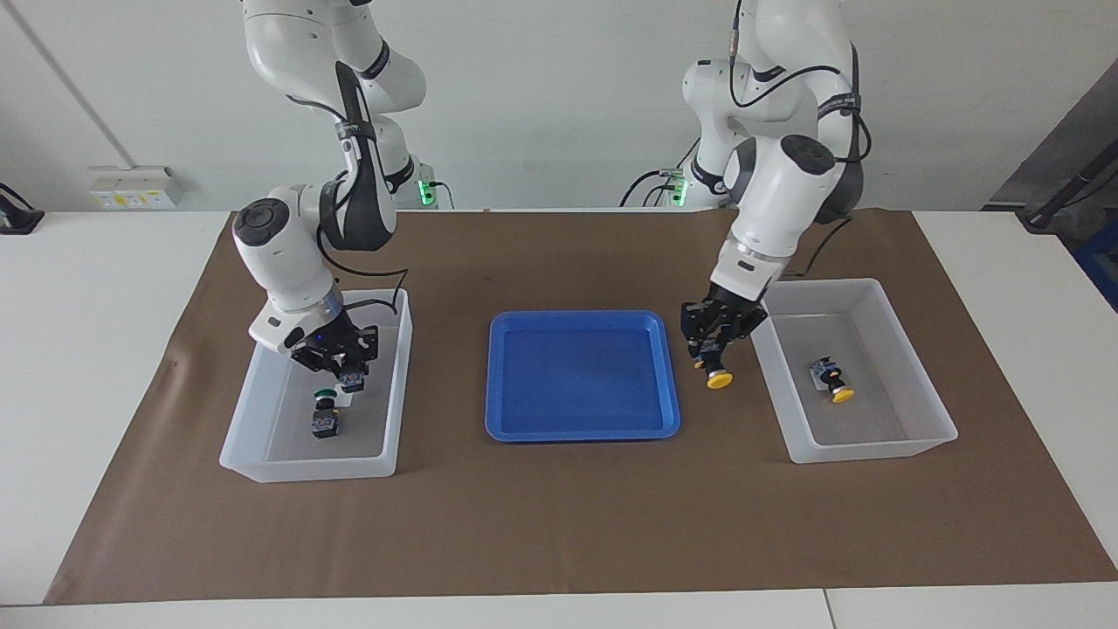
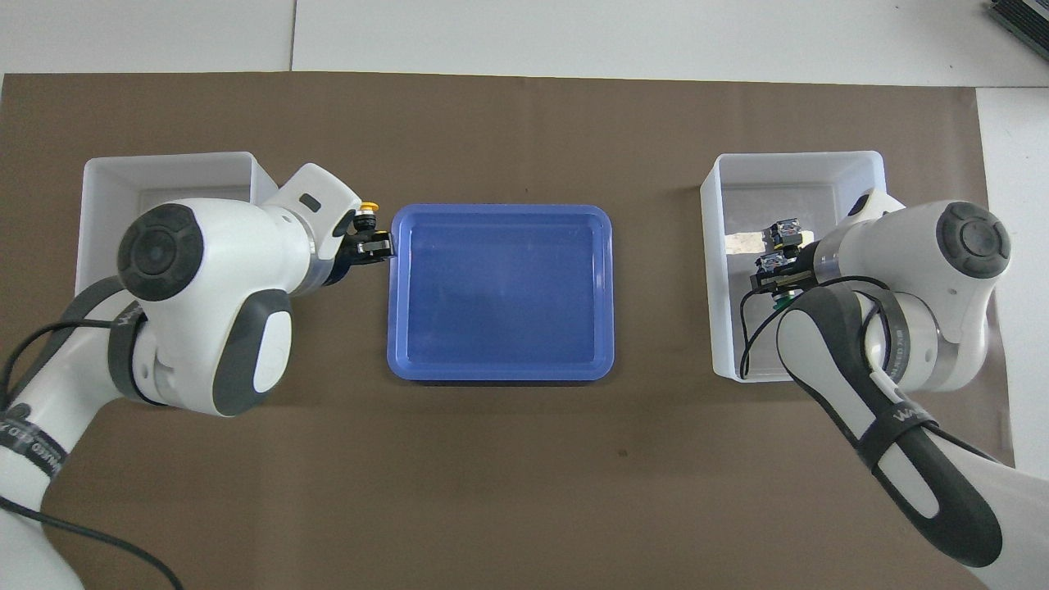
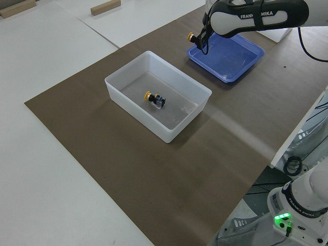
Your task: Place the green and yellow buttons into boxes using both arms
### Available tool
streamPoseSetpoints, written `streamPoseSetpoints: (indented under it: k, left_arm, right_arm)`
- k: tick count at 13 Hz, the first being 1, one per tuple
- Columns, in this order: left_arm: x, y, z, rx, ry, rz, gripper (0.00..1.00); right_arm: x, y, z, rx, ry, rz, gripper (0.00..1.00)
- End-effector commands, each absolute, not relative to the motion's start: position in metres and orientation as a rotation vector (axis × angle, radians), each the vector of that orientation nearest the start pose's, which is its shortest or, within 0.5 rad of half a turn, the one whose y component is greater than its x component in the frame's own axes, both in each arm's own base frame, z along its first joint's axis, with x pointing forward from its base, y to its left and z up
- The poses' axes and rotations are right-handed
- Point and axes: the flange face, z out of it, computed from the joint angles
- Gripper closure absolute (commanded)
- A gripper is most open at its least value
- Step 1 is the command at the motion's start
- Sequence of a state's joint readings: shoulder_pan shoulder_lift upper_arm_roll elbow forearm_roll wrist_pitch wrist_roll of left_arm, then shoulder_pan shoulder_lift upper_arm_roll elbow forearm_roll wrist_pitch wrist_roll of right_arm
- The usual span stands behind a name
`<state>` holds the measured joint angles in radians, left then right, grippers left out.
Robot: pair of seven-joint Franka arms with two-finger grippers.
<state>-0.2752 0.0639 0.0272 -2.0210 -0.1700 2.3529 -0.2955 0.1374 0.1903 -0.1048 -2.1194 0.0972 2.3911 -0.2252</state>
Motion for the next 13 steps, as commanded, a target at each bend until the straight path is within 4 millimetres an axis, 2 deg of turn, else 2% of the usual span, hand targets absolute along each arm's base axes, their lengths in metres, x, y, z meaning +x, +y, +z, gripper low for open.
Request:
streamPoseSetpoints:
  k: [1, 3, 4, 6, 7, 9, 12, 13]
  left_arm:
    - [0.578, -0.093, 0.447, -3.293, -0.302, -0.39, 1.0]
    - [0.586, -0.054, 0.441, -3.269, -0.381, -0.422, 1.0]
    - [0.59, -0.045, 0.435, -3.259, -0.411, -0.45, 1.0]
    - [0.594, -0.012, 0.428, -3.234, -0.501, -0.472, 1.0]
    - [0.596, -0.003, 0.416, -3.227, -0.528, -0.449, 1.0]
    - [0.598, -0.003, 0.396, -3.227, -0.528, -0.404, 1.0]
    - [0.595, 0.003, 0.377, -3.238, -0.3, -0.358, 1.0]
    - [0.592, 0.007, 0.372, -3.237, -0.289, -0.345, 1.0]
  right_arm:
    - [0.568, 0.015, 0.336, -3.07, -0.321, -0.171, 0.0]
    - [0.572, 0.008, 0.338, -3.074, -0.286, -0.18, 0.0]
    - [0.576, 0.009, 0.343, -3.074, -0.253, -0.196, 0.0]
    - [0.588, 0.017, 0.37, -3.064, -0.073, -0.255, 0.0]
    - [0.591, 0.023, 0.382, -3.057, 0.007, -0.262, 0.0]
    - [0.597, 0.025, 0.406, -3.054, 0.094, -0.277, 0.0]
    - [0.601, 0.016, 0.45, -3.052, 0.147, -0.231, 0.0]
    - [0.599, 0.012, 0.47, -3.05, 0.163, -0.205, 0.0]
